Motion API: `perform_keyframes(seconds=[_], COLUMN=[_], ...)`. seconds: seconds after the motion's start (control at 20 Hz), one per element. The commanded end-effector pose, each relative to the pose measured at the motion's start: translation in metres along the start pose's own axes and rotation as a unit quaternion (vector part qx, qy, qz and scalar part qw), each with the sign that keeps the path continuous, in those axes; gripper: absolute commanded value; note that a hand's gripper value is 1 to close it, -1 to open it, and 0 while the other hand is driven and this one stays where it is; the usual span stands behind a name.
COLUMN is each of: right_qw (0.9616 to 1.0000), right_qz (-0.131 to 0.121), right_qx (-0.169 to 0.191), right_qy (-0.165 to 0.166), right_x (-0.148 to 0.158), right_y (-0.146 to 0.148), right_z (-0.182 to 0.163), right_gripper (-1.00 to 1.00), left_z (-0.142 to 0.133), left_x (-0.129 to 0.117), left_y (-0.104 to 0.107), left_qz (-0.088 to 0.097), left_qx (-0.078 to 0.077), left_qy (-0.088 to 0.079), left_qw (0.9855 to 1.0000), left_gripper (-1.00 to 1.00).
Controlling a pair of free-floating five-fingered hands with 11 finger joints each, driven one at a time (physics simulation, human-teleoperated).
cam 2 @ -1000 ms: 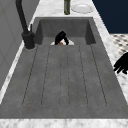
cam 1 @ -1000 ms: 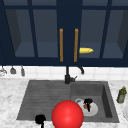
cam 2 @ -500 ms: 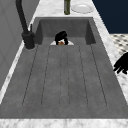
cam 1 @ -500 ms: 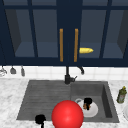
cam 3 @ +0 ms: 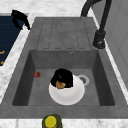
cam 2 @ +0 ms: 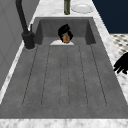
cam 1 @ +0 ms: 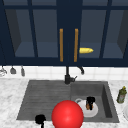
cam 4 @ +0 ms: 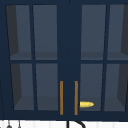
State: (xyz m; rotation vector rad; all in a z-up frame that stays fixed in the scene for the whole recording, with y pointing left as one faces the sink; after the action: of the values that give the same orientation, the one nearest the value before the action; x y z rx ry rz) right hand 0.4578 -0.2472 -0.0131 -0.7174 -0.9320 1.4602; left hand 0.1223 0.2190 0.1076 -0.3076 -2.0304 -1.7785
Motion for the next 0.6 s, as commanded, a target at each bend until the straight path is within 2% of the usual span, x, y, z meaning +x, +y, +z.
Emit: perform_keyframes(seconds=[0.0,0.3,0.55], right_qw=[0.9999,0.9992,0.9992], right_qz=[-0.016,-0.038,-0.033], right_qx=[0.002,-0.008,-0.023], right_qy=[-0.005,-0.003,-0.006], right_x=[-0.007,-0.023,-0.028], right_y=[-0.027,-0.05,-0.076], right_z=[0.016,0.056,0.1], right_gripper=[1.0,1.0,1.0], left_z=[0.0,0.0,0.0], left_x=[0.0,0.0,0.0], left_y=[0.0,0.0,0.0], left_qz=[0.0,0.0,0.0], left_qx=[0.0,0.0,0.0], left_qy=[0.0,0.0,0.0], left_qw=[1.0,1.0,1.0], left_gripper=[0.0,0.0,0.0])
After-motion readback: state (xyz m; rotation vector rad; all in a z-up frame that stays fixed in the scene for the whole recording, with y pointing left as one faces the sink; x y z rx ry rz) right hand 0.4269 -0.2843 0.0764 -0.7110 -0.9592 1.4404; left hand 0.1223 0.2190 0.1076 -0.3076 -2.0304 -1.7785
